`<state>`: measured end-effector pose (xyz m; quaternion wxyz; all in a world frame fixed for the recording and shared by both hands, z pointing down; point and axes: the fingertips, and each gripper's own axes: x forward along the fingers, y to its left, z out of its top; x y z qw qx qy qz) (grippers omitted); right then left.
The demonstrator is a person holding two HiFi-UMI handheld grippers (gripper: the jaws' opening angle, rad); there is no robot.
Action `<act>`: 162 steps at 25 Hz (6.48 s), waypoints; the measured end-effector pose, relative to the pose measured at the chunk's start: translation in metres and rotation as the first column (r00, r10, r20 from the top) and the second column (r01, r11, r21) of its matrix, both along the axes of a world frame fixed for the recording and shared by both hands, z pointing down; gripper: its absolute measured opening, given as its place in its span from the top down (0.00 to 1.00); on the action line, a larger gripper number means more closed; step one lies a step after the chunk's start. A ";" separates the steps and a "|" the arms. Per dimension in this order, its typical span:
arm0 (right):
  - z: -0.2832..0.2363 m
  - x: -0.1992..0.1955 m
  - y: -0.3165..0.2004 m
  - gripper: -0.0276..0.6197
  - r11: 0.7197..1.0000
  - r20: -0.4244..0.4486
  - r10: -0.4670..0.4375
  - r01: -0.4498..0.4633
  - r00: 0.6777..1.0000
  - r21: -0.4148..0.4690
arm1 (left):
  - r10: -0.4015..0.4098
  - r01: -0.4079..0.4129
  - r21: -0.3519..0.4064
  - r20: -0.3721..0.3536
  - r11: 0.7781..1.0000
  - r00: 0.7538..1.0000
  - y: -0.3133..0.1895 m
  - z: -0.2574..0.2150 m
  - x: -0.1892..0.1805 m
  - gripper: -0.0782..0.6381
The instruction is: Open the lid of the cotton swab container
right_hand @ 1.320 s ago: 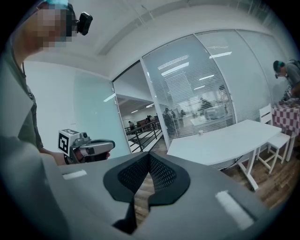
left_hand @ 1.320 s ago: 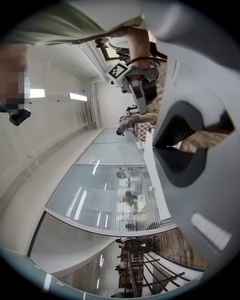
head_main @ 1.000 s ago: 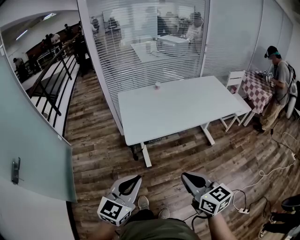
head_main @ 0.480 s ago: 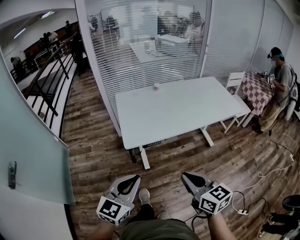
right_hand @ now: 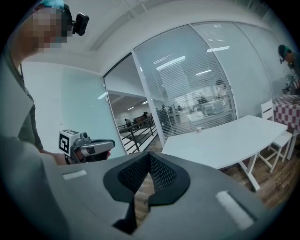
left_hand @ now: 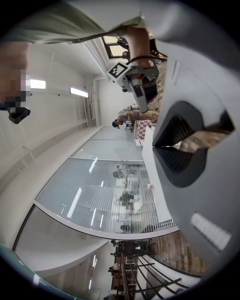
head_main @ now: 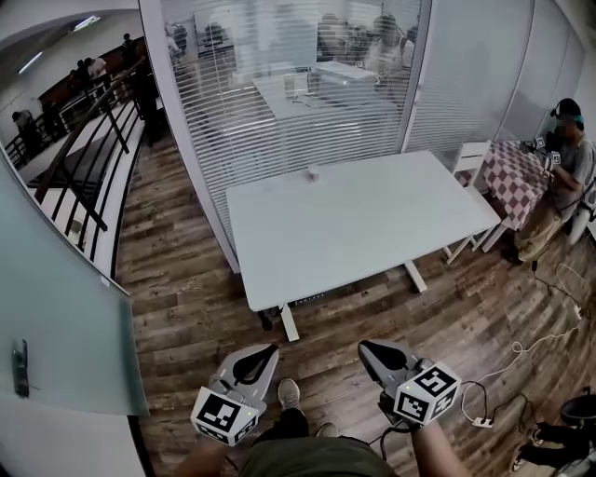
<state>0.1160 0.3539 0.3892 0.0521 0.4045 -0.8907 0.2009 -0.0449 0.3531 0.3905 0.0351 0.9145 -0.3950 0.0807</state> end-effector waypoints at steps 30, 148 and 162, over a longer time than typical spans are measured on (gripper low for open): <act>0.007 -0.062 -0.181 0.94 0.996 -0.016 0.085 -0.085 0.996 -0.028 | 0.091 -0.092 -0.041 -0.011 0.995 0.996 -0.190 0.015 -0.052 0.88; 0.220 0.059 -0.542 0.94 0.903 0.053 0.138 -0.104 0.989 -0.416 | 0.405 -0.315 -0.325 0.261 0.892 0.876 -0.780 0.296 0.121 0.51; 0.229 0.060 -0.542 0.94 0.893 0.055 0.147 -0.109 0.988 -0.436 | 0.450 -0.351 -0.328 0.306 0.877 0.839 -0.789 0.298 0.141 0.50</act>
